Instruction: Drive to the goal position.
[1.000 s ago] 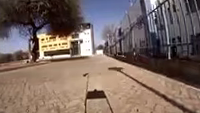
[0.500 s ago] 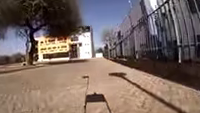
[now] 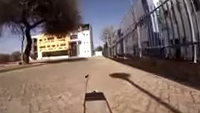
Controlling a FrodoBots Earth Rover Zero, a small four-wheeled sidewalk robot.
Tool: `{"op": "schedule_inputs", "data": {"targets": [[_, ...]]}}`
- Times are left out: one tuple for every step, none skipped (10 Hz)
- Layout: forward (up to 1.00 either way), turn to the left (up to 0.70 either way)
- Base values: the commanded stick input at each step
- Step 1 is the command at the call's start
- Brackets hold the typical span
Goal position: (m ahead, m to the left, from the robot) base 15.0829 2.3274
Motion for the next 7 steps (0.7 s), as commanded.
{"op": "schedule_inputs", "data": {"targets": [[1.0, 0.0], [1.0, 0.0], [1.0, 0.0], [1.0, 0.0], [1.0, 0.0], [1.0, 0.0], [1.0, 0.0]]}}
